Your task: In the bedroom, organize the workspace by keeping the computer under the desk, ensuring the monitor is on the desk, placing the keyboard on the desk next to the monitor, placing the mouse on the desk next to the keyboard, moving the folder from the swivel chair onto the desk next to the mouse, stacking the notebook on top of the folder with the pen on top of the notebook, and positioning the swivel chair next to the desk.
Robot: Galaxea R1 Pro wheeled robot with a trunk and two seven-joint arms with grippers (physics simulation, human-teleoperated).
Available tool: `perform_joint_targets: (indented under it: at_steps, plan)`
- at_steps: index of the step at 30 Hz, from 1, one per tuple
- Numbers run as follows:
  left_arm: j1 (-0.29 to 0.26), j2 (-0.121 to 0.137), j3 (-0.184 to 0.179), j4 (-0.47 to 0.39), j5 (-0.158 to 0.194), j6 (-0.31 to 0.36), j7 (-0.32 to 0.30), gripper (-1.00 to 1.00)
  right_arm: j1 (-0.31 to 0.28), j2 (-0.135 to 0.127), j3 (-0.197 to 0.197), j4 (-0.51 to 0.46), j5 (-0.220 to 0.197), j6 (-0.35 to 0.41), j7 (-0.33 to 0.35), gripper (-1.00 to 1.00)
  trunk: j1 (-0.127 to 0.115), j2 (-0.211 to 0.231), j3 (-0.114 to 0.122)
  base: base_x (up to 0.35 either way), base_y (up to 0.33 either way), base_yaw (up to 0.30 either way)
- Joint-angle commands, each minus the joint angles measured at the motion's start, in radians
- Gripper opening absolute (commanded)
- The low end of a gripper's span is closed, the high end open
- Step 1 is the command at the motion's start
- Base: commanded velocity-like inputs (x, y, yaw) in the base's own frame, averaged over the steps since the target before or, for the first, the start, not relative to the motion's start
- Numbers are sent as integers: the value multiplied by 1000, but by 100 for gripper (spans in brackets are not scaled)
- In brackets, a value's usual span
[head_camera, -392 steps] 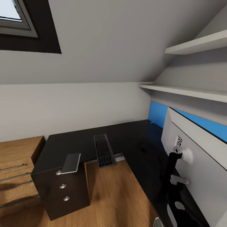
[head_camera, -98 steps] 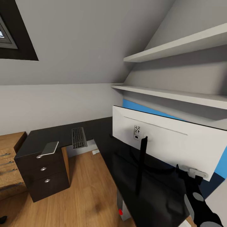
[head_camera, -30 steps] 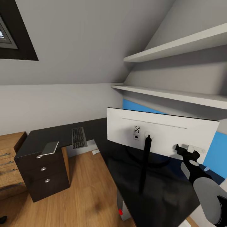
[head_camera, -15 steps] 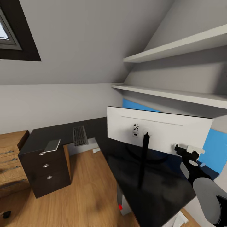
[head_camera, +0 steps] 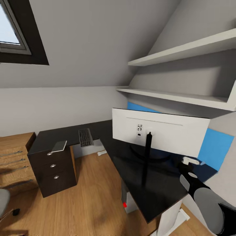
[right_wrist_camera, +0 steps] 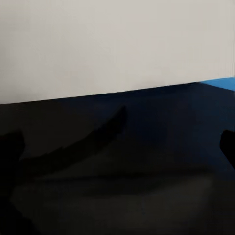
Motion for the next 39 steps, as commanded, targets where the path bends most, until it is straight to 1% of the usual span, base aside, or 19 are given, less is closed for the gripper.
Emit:
perform_joint_targets:
  at_steps: [1, 4, 6, 9, 10, 14, 18, 26, 32, 34, 36, 37, 39]
  plan:
    - [0, -1, 2, -1, 2, -1, 0, 100, 0, 15, -6, 9, 11, -5, 2, 100, 0, -1, -1, -71, 0, 134]
    - [0, -1, 2, -1, 3, -1, 0, 100, 1, 34, -6, 18, 13, -21, 5, 100, 0, -1, -2, -44, 0, 186]
    - [0, -1, 2, -1, 3, -1, 0, 100, 1, 40, -6, 24, 15, -34, 6, 100, 0, -1, -2, -21, 0, 230]
    - [0, -1, 2, -1, 3, -1, 0, 100, 3, 53, -6, 59, 17, -64, 8, 100, 0, -1, -3, -10, 0, 252]
    - [0, -1, 2, -1, 3, -1, 0, 100, 4, 61, -5, 78, 19, -84, 8, 100, 0, -1, -3, -5, 0, 261]
    - [0, -1, 2, -1, 3, -1, 0, 100, 6, 75, -5, 104, 21, -138, 9, 100, 0, -1, -5, -3, 0, 265]
    - [0, -1, 2, -1, 4, -1, 0, 100, 7, 80, -4, 115, 24, -165, 9, 100, 0, -1, -7, -1, 0, 269]
    - [0, -1, 3, -1, 4, -1, 0, 100, 8, 83, -4, 121, 25, -174, 10, 100, 0, -1, -10, 0, 0, 270]
    - [0, -1, 3, -1, 5, -1, 0, 100, 8, 99, -3, 122, 26, -175, 11, 100, 0, -1, -13, 0, 0, 270]
    - [0, -1, 4, -1, 5, -1, 0, 100, 9, 104, -3, 123, 34, -175, 12, 100, 0, -1, -14, 0, 0, 270]
    - [0, -1, 4, -1, 5, -1, 0, 100, 9, 108, -3, 131, 53, -175, 12, 100, 0, -1, -15, 0, 0, 270]
    - [0, -1, 4, -1, 5, -1, 0, 100, 9, 111, -3, 139, 72, -175, 11, 100, 0, -1, -15, 0, 0, 270]
    - [0, -1, 4, -1, 5, -1, 0, 100, 9, 112, -3, 146, 93, -175, 11, 100, 0, -1, -16, 0, 0, 270]
